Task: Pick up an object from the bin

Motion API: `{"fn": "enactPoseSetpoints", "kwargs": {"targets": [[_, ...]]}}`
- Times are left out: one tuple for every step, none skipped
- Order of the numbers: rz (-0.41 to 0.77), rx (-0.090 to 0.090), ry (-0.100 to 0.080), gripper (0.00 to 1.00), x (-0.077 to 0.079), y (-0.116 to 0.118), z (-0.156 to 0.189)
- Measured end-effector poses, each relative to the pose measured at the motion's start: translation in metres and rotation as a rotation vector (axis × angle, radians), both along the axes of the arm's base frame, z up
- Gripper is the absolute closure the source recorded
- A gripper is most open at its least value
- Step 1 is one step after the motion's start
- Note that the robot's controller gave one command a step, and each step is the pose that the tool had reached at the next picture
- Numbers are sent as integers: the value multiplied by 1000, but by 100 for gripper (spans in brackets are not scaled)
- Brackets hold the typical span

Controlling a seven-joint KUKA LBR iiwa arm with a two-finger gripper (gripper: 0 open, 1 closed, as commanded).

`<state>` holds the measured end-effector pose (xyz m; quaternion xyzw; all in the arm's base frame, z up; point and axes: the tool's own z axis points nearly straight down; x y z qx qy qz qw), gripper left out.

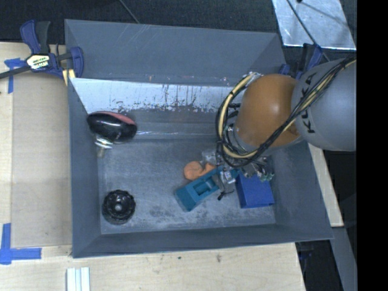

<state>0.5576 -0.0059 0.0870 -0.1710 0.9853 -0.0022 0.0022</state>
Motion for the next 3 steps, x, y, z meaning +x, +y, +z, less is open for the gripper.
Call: {"fn": "enactPoseSetpoints", "kwargs": {"targets": [[0,3,9,100,7,3,44],[-8,4,-15,100,36,7,58],[18,4,1,100,29,-11,192]]}}
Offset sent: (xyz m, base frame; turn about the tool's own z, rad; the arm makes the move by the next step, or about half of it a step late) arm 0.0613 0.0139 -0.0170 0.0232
